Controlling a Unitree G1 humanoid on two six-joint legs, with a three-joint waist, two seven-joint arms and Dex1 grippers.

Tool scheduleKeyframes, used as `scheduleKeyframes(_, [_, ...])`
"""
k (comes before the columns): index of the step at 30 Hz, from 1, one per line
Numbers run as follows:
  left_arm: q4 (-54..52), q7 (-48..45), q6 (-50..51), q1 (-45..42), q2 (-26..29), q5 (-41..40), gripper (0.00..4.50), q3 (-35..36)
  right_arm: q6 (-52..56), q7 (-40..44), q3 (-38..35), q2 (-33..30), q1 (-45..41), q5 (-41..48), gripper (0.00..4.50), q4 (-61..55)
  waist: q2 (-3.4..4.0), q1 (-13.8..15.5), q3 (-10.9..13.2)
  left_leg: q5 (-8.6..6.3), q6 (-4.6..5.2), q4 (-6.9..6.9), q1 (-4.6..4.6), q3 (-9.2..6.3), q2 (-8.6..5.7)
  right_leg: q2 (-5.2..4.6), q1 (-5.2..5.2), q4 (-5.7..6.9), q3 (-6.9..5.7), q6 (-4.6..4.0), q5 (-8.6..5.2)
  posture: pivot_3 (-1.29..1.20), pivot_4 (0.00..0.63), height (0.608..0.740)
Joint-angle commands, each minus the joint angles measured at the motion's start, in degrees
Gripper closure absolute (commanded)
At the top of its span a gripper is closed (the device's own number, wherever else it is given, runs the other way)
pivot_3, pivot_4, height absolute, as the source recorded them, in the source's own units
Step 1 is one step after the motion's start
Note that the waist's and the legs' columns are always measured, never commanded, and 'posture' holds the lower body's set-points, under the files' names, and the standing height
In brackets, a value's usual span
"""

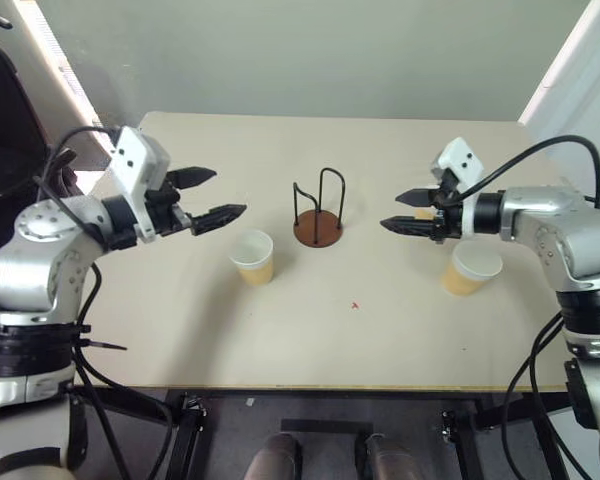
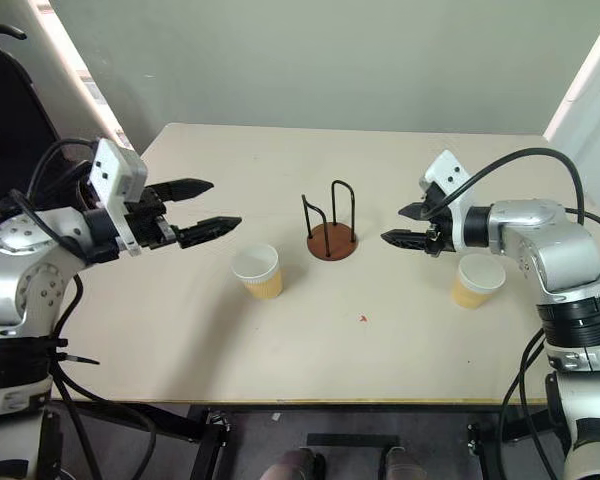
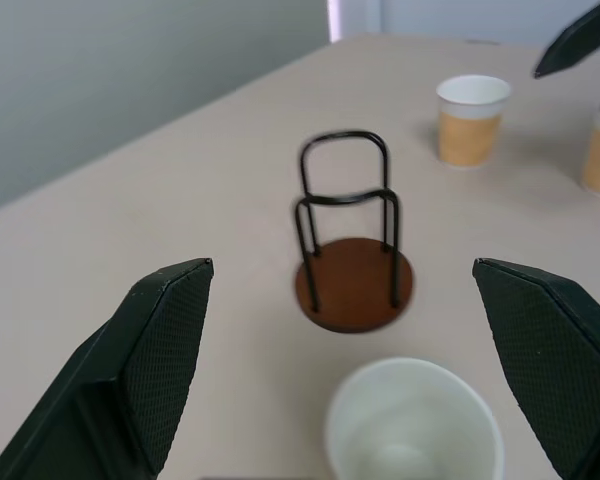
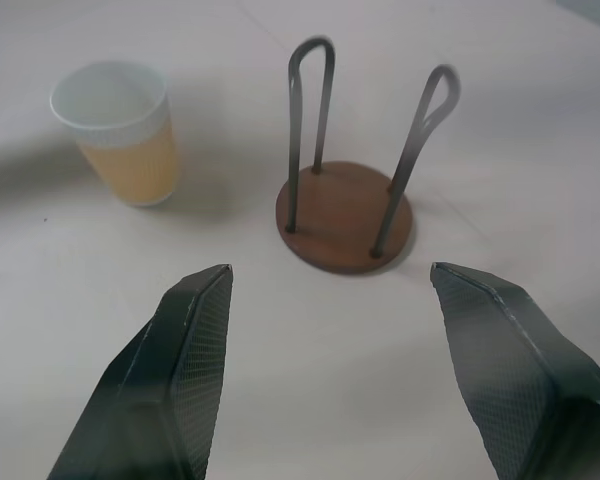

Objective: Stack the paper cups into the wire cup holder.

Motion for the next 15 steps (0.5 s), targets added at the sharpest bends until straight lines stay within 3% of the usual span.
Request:
scheduleKeyframes(1, [-0.87,0.39,-0.18,-1.24,-0.12,-0.27,0.00,0.67,-0.96,0.23,-2.14,-0.73,-1.93,-0.16,1.25,-1.29,-0.01,-0.02,0.00,0.01,-0.01,0.00,-0.01,0.00,0.00,0.00,-0.03,0.01,-0.01,0.00,0.00,0.00,0.150,0.740])
scheduleKeyframes(9, [0.05,1.66,2.13,-4.94,-2.40,0.48,0.00,-2.65,0.11,-0.98,-4.25,-1.78,0.24,0.65,1.25,-3.39,-0.02,0.16,0.00,0.02,-0.02,0.02,0.01,-0.01,0.00,-0.01,0.03,0.03,-0.03,0.01,0.03,0.00,0.150,0.740])
scheduleKeyframes(15, [1.67,4.04,3.98,-8.65,-7.36,2.43,0.00,-7.80,3.22,-1.34,-7.42,-4.21,1.95,2.22,1.25,-7.32,-0.02,0.32,0.00,0.05,-0.05,0.04,0.02,-0.01,0.00,-0.02,0.07,0.03,-0.03,0.07,0.08,0.00,0.150,0.740])
